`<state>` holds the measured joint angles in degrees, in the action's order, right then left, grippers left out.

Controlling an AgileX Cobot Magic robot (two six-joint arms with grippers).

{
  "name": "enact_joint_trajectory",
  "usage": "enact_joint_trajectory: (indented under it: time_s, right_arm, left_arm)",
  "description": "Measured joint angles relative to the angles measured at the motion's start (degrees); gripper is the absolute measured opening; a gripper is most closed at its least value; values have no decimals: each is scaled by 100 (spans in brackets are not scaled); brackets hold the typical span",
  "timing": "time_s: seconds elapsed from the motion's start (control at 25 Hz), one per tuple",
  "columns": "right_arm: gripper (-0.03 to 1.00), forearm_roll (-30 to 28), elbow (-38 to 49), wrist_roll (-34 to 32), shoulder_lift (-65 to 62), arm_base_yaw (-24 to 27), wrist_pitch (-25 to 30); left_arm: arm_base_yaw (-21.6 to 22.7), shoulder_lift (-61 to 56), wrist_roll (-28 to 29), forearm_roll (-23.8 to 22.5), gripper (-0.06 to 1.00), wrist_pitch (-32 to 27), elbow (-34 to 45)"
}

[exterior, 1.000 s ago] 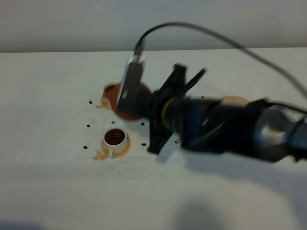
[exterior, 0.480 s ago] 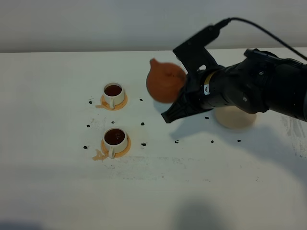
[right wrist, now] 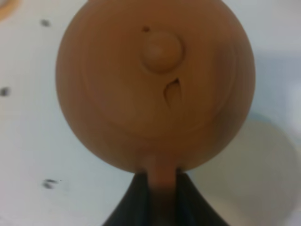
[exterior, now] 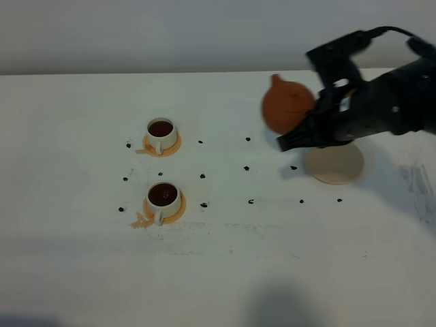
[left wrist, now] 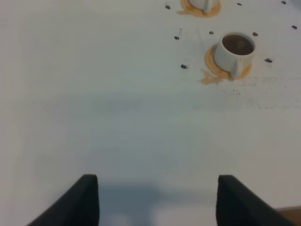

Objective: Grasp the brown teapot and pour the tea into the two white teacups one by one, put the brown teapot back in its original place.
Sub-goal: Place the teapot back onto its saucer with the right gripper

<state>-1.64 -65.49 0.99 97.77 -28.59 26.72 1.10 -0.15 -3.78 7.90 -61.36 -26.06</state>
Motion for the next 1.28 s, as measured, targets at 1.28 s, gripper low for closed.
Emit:
enact_joint_trajectory:
  time_s: [1.28]
  right_arm:
    - [24, 164, 1014, -64, 911, 1000, -1297]
  left_arm:
    - [0, 0, 0, 0, 51, 0, 0]
